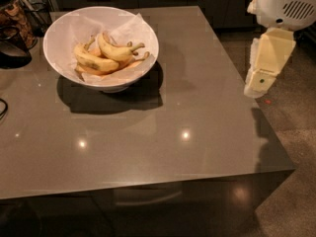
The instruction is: Pick banana from white bowl
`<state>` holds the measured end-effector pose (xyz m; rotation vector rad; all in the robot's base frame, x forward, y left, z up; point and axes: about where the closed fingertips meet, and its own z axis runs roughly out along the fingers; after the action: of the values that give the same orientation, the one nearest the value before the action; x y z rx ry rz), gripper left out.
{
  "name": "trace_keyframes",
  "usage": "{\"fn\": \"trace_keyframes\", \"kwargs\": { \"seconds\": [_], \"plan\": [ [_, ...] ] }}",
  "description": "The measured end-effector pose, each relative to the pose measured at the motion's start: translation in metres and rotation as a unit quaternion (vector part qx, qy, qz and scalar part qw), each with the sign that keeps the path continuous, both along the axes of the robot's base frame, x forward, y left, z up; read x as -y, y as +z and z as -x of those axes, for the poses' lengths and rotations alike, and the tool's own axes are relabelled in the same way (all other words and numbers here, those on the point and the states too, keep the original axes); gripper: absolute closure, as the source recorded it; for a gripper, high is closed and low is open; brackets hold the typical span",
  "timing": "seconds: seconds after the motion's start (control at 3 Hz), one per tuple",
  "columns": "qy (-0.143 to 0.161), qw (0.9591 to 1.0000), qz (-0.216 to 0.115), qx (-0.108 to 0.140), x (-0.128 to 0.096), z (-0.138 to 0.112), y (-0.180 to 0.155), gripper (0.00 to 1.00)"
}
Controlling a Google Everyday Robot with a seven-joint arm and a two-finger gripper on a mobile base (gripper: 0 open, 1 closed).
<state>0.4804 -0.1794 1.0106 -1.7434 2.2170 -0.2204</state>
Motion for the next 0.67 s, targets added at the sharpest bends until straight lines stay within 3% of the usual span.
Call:
{"fn": "trace_keyframes", "kwargs": {
  "seconds": [0.33,0.67],
  "plan": [
    [0.0,1.0,0.0,0.0,0.0,0.0,0.0,0.0],
    [0.029,0.9995,-0.002,0.01,-0.039,-0.002,0.02,0.0]
  ]
}}
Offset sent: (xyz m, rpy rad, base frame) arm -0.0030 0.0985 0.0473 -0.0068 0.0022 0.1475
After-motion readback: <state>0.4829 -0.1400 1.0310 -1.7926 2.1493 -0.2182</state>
